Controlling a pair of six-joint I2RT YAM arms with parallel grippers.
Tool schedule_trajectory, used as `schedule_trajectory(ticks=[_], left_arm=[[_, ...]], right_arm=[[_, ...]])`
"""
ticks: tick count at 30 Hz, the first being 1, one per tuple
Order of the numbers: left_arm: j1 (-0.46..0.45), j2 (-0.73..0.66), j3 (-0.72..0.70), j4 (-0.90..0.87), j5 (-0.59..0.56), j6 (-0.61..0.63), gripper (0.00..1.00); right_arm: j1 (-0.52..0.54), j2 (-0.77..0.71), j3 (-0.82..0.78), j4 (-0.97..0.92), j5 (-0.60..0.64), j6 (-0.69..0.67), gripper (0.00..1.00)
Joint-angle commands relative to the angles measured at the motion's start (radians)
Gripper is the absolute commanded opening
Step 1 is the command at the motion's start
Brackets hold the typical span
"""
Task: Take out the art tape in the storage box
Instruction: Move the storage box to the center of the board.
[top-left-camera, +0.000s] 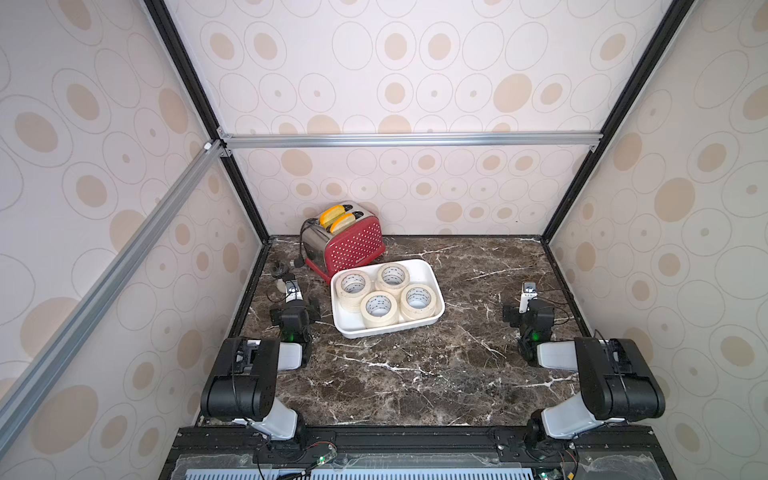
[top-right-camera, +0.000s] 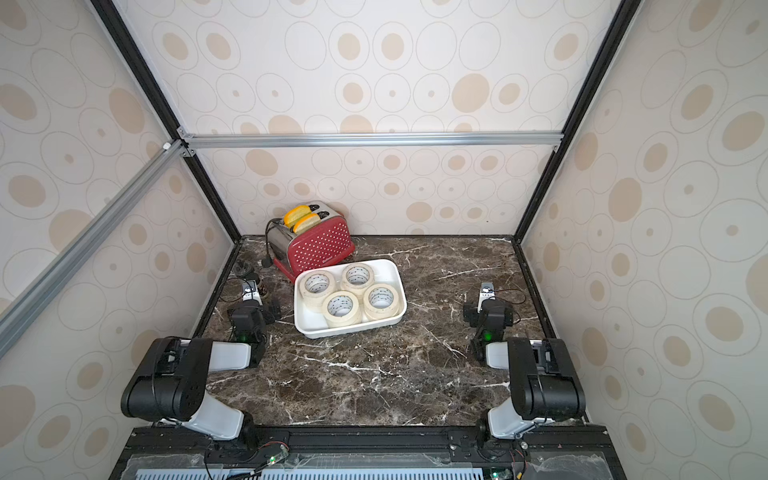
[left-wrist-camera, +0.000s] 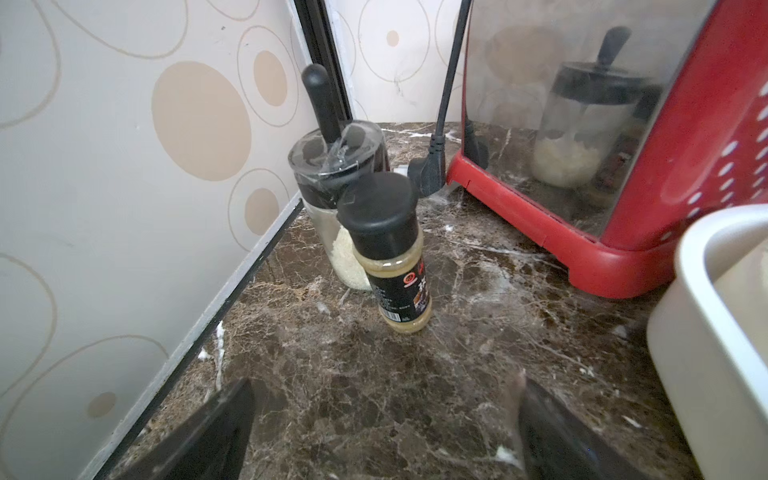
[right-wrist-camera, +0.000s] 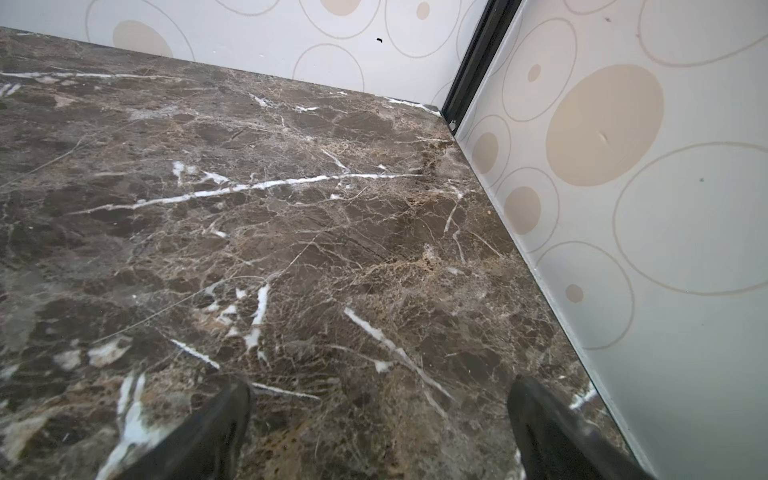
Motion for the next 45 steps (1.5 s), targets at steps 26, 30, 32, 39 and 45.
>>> schedule_trajectory(ticks=[26,30,32,39,45], left_arm=[[-0.012,-0.398,0.069,-0.367,-0.118,-0.154,0.99],[-0.022,-0.437,0.205,-0.658,-0.049,-0.403,0.99],[-0.059,-0.425,0.264,-0.787,-0.004,-0.512,0.99],[-0.169,-0.305,0.464,-1.154,0.222,-0.652,0.99],[-0.170,-0.250,0.450,-1.218,0.306,-0.594,0.88]], right_arm=[[0.007,-0.280,0.044,-0.313,0.030,0.043,1.00],[0.010,-0.438,0.123,-0.553,-0.035,0.201,1.00],[0.015,-0.485,0.174,-0.655,-0.118,0.291,1.00],[0.040,-0.528,0.281,-0.780,-0.389,0.504,1.00],[0.066,-0.549,0.317,-0.891,-0.467,0.541,1.00]])
